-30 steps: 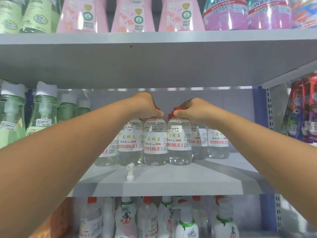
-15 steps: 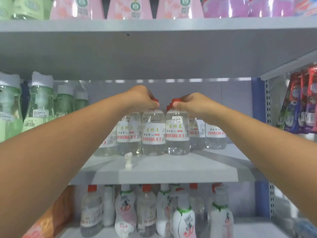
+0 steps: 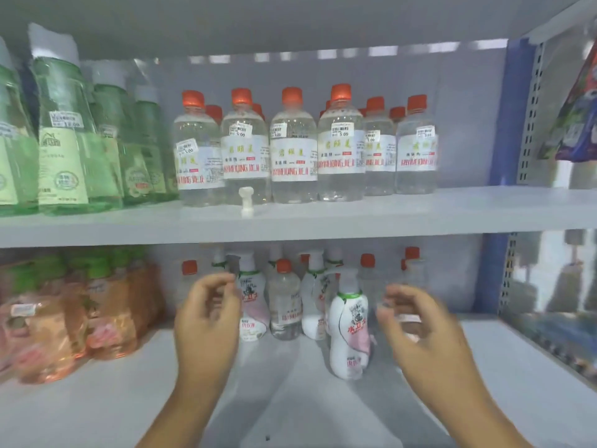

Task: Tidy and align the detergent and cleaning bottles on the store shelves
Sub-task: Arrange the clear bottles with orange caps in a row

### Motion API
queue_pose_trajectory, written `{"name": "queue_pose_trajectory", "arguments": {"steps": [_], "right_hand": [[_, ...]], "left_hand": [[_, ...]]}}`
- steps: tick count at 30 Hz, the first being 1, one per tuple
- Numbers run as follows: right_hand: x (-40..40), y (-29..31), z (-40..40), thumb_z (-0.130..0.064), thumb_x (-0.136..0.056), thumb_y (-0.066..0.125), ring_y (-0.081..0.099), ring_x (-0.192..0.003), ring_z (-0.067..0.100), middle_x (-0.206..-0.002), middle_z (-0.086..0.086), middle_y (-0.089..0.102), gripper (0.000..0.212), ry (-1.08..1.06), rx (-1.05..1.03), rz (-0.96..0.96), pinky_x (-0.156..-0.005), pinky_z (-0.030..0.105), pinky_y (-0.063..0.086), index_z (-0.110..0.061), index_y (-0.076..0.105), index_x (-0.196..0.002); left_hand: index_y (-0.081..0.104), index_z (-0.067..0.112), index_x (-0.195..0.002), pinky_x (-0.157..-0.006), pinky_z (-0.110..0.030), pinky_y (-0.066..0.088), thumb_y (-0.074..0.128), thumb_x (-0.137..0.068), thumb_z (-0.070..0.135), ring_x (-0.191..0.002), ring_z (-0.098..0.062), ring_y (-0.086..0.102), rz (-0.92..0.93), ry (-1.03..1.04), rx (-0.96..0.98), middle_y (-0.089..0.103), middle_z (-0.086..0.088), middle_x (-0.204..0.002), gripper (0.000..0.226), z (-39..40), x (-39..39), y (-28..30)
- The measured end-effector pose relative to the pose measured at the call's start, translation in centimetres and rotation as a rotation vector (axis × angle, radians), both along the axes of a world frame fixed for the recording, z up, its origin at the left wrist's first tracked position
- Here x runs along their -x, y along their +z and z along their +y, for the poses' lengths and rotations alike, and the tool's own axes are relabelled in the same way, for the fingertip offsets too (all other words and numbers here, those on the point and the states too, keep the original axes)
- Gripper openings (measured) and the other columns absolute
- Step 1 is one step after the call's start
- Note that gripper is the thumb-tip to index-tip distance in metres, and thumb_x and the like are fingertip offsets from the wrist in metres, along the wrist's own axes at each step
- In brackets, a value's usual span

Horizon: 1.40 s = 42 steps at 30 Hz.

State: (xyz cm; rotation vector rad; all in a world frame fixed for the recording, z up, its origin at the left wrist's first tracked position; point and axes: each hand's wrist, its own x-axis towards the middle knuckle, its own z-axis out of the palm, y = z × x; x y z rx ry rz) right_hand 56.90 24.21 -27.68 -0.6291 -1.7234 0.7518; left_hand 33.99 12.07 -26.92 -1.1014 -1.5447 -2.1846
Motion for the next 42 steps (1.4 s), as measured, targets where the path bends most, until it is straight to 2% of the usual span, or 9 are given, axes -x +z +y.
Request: {"name": "queue_pose_trajectory", "arguments": {"steps": [4, 9, 14, 22, 26, 30, 34, 37, 42], "right_hand": [[4.5, -5.3, 2.7, -0.040, -0.082, 0.083, 0.049, -0.137, 0.008, -0.149, -0.014, 0.048, 0.079, 0.011, 0.222, -0.299, -0.113, 0.034, 0.043, -0.030, 0.041, -0.149], [6.3, -6.1, 3.7, -0.051, -0.076, 0.078, 0.063, -0.103, 0.014, -0.109, -0.009, 0.059, 0.054, -0.178, 0.192, -0.337, -0.086, 0.033, 0.053, -0.030, 0.057, -0.121], [3.5, -6.6, 4.9, -0.052, -0.082, 0.074, 0.058, -0.097, 0.004, -0.108, -0.022, 0.060, 0.055, -0.305, 0.196, -0.334, -0.077, 0.031, 0.047, -0.042, 0.046, -0.129], [1.7, -6.4, 6.8, -0.035, -0.093, 0.072, 0.060, -0.112, 0.018, -0.123, -0.003, 0.063, 0.056, -0.371, 0.226, -0.312, -0.091, 0.040, 0.053, -0.021, 0.048, -0.140], [1.7, -6.7, 4.6, -0.024, -0.091, 0.070, 0.049, -0.122, 0.011, -0.132, -0.007, 0.052, 0.055, -0.497, -0.042, -0.169, -0.095, 0.031, 0.046, -0.018, 0.051, -0.143], [5.7, -6.2, 3.0, -0.024, -0.094, 0.061, 0.062, -0.100, 0.002, -0.108, -0.023, 0.059, 0.019, -0.109, -0.098, -0.143, -0.082, 0.013, 0.048, -0.029, 0.065, -0.112], [12.6, -2.7, 4.4, -0.030, -0.097, 0.064, 0.066, -0.095, 0.006, -0.112, -0.009, 0.065, 0.030, -0.012, 0.040, -0.298, -0.074, 0.015, 0.049, -0.027, 0.064, -0.126], [17.7, 0.6, 5.5, -0.042, -0.098, 0.060, 0.064, -0.110, 0.019, -0.125, 0.000, 0.063, 0.042, -0.031, 0.000, -0.444, -0.090, 0.030, 0.052, -0.023, 0.056, -0.135], [22.4, 3.3, 6.5, -0.055, -0.102, 0.043, 0.063, -0.112, 0.031, -0.122, 0.009, 0.064, 0.048, -0.275, -0.021, -0.773, -0.091, 0.043, 0.055, -0.016, 0.059, -0.124]], "left_hand": [[0.068, 0.049, -0.095, -0.068, -0.007, 0.049, 0.069, -0.094, 0.008, -0.085, -0.001, 0.068, 0.123, -0.101, 0.306, 0.070, 0.020, -0.095, 0.041, 6.1, -0.4, -5.5], [0.061, 0.062, -0.101, -0.080, -0.006, 0.049, 0.068, -0.090, 0.030, -0.099, 0.006, 0.065, 0.052, -0.224, 0.498, 0.067, 0.028, -0.107, 0.034, 11.1, 0.1, -5.7], [0.058, 0.040, -0.127, -0.090, -0.028, 0.056, 0.073, -0.085, 0.049, -0.104, 0.003, 0.062, 0.061, -0.235, 0.638, 0.063, 0.020, -0.119, 0.046, 13.4, -0.4, -6.3], [0.065, 0.027, -0.112, -0.071, -0.032, 0.053, 0.074, -0.066, 0.079, -0.096, -0.021, 0.069, 0.155, 0.140, 0.937, 0.069, 0.005, -0.104, 0.070, 16.3, -5.4, -5.4], [0.063, 0.026, -0.118, -0.084, -0.036, 0.058, 0.084, -0.074, 0.056, -0.100, -0.018, 0.069, 0.029, -0.052, 0.761, 0.070, 0.005, -0.108, 0.057, 15.4, -5.0, -5.5], [0.050, 0.033, -0.135, -0.093, -0.038, 0.056, 0.086, -0.077, 0.039, -0.106, -0.010, 0.066, 0.014, -0.208, 0.599, 0.066, 0.011, -0.118, 0.069, 10.7, -2.0, -6.4], [0.050, 0.050, -0.123, -0.093, -0.038, 0.055, 0.086, -0.074, 0.042, -0.107, -0.005, 0.065, 0.031, -0.125, 0.636, 0.064, 0.021, -0.122, 0.061, 5.2, 3.6, -6.8], [0.045, 0.067, -0.114, -0.083, -0.027, 0.053, 0.089, -0.072, 0.040, -0.099, 0.007, 0.063, 0.002, -0.101, 0.621, 0.064, 0.032, -0.112, 0.066, 2.3, 6.7, -6.7], [0.049, 0.050, -0.129, -0.088, -0.033, 0.054, 0.089, -0.071, 0.042, -0.104, -0.002, 0.065, -0.050, -0.088, 0.559, 0.067, 0.028, -0.115, 0.070, 0.6, 9.1, -8.0]]}}
